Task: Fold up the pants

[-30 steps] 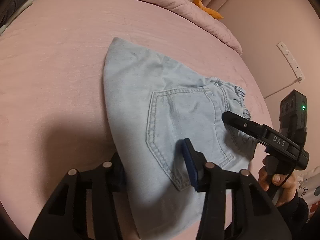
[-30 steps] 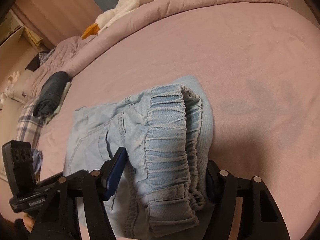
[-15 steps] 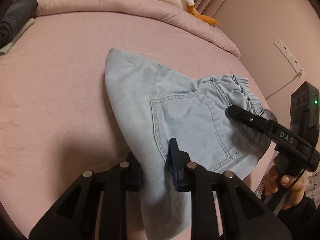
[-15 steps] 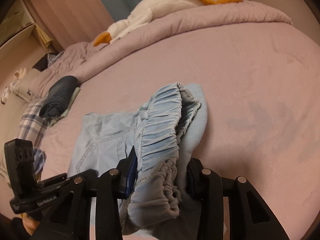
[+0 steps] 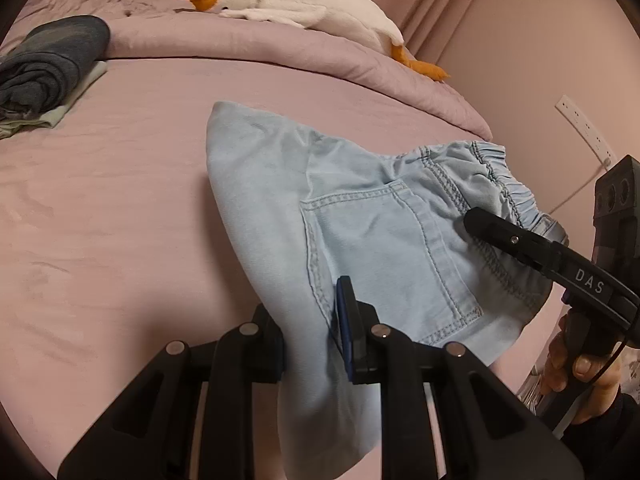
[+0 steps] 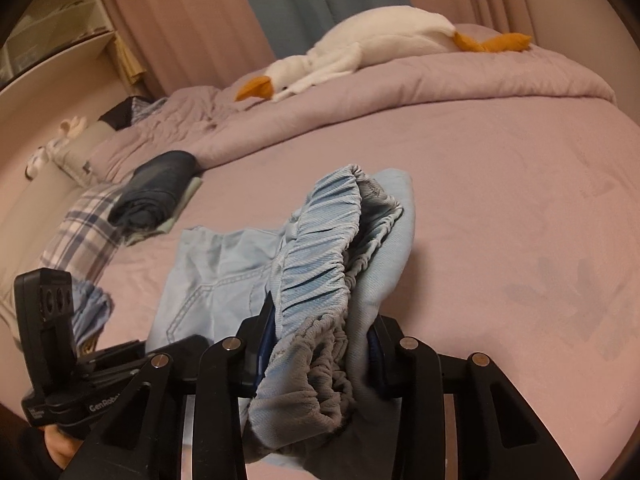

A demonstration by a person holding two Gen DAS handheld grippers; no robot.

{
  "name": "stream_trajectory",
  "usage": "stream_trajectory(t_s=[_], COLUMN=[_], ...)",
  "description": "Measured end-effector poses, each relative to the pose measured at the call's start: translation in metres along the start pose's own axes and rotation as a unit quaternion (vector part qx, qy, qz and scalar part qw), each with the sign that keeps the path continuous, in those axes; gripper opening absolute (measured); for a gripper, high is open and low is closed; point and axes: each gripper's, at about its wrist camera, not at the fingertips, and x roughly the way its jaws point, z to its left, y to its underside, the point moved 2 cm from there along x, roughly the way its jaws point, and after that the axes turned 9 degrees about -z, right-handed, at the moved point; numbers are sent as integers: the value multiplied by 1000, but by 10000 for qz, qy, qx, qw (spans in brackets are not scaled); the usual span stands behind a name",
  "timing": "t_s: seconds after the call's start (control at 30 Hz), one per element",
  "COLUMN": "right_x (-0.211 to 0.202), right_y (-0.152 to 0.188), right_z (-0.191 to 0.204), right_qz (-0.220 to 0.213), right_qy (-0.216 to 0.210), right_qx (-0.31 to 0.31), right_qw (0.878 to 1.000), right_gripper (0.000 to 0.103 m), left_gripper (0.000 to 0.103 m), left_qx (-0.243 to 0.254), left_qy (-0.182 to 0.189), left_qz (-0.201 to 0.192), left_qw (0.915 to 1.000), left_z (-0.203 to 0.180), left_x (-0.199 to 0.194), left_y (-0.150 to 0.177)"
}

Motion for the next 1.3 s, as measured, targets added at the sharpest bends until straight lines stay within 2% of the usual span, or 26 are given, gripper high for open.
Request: stream_trajectory(t_s=[0.5,1.3], right_x=[18,62], right_y=[-7,-23], right_z=[36,58], right_qz=[55,75], right_qy=[-255,-368], right_qx=[-370,-536], right_qw=[9990,9979], right_gripper=[40,40], left_gripper=[18,18], left_qx=[-133,-71], left_qy=[-222,-495], left_qz=[-172,-158], left_qw=[9995,9986], left_z=[35,75], left_x=[-14,7], left_y=[-10,-40])
